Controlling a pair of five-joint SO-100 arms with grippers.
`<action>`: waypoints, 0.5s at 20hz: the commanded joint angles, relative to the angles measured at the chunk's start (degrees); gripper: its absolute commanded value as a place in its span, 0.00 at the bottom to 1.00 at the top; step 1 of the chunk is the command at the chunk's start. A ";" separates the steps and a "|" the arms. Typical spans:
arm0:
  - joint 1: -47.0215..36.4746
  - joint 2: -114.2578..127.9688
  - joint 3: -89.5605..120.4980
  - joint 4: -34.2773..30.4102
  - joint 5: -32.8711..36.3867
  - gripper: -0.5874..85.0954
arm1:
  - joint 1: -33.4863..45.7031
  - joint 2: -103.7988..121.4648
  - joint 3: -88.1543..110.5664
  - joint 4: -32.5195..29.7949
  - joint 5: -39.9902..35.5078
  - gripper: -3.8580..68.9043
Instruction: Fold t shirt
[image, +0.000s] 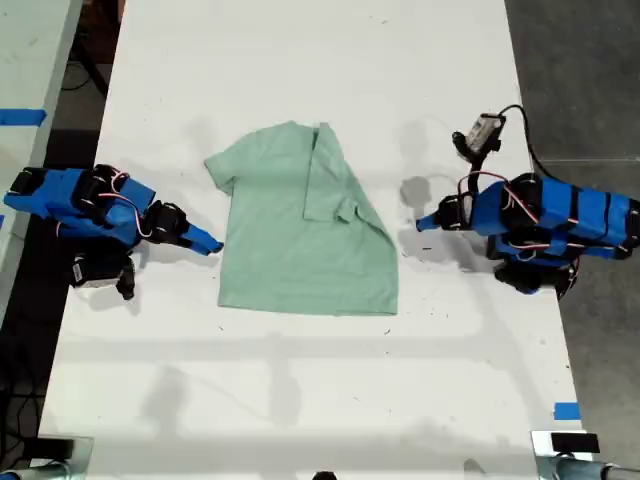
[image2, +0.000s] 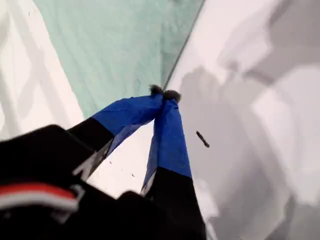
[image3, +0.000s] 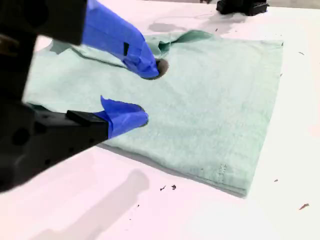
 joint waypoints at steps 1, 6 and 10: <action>0.44 0.44 0.35 0.18 0.35 0.14 | 2.81 13.10 9.58 9.58 1.05 0.04; 0.44 0.44 0.35 0.18 0.26 0.14 | 3.52 13.27 13.01 9.05 5.63 0.04; 0.44 0.44 0.35 0.18 0.26 0.14 | 3.25 13.27 13.10 9.40 7.03 0.04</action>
